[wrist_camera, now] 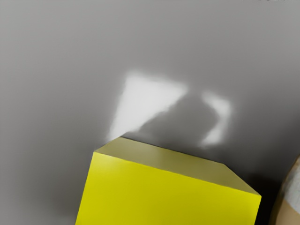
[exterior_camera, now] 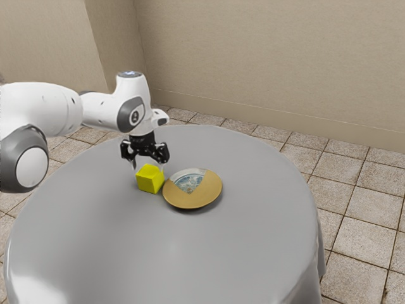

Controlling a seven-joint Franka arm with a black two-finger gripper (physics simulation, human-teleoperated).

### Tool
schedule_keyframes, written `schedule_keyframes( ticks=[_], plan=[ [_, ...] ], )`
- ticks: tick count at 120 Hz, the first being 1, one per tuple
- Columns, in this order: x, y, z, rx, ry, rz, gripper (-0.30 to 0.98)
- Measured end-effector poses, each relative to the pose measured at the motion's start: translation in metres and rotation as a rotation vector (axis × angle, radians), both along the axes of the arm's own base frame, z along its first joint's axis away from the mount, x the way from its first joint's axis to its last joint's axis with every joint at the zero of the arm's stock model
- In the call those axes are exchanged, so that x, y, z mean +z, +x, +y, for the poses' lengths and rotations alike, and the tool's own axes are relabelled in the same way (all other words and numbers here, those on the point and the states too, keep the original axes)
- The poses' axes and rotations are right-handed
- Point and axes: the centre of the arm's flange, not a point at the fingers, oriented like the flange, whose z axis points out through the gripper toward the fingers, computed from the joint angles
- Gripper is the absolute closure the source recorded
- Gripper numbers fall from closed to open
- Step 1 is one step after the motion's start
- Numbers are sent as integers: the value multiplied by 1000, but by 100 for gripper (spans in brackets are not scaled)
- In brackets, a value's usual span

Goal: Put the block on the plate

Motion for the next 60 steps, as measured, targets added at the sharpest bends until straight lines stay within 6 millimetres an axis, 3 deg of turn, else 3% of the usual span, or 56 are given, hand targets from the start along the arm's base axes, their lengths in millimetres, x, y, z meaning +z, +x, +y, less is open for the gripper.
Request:
schedule_keyframes(
  ticks=[24,60],
  plan=[
    [-13,1,0,34,1,13,0],
    [-17,2,0,3,3,2,0]
  ],
)
